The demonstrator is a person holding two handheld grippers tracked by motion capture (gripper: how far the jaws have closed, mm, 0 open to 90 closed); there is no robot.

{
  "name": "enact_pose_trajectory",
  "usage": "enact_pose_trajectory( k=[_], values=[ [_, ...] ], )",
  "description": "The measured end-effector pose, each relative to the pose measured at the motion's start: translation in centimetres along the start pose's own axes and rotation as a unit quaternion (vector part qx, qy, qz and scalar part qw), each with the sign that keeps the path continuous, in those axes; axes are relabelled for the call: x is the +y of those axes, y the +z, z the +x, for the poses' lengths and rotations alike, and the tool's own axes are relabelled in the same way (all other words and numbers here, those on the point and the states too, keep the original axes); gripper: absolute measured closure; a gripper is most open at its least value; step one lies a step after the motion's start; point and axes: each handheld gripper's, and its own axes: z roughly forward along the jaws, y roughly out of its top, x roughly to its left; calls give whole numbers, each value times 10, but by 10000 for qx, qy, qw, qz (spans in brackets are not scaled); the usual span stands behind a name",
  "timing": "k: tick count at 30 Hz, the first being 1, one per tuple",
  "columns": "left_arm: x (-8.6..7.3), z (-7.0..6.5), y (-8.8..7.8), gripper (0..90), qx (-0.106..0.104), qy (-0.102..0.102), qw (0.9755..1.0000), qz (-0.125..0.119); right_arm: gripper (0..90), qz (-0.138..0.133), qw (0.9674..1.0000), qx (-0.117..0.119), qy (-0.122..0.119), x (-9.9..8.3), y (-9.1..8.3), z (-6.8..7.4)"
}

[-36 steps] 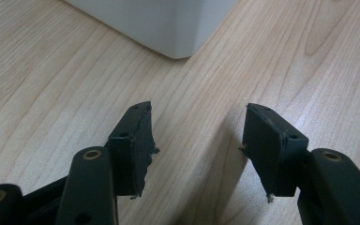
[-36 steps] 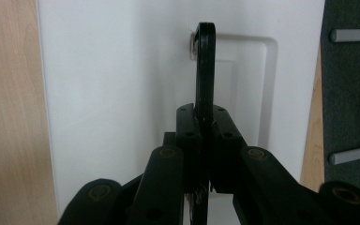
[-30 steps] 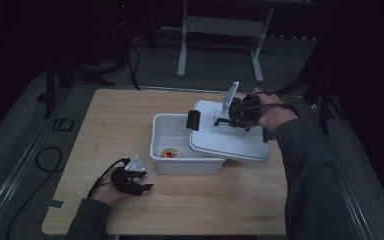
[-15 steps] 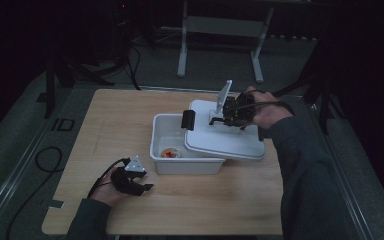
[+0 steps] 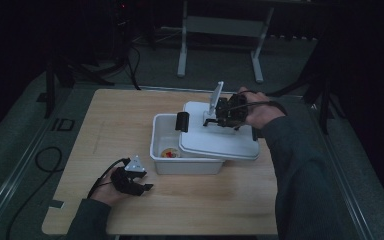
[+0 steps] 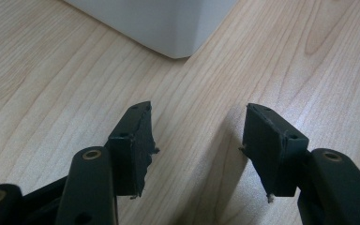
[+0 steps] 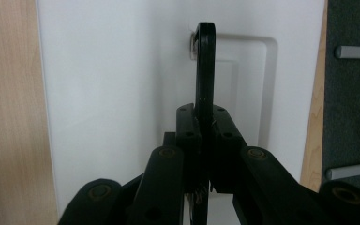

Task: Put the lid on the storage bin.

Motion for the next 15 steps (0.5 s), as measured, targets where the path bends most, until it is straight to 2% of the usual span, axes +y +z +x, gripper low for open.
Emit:
enact_pose_trajectory(
  k=[15],
  values=[
    [0, 0, 0, 432, -4, -1, 10000, -2, 844, -20, 9999, 42, -113, 13, 5, 0]
  ],
)
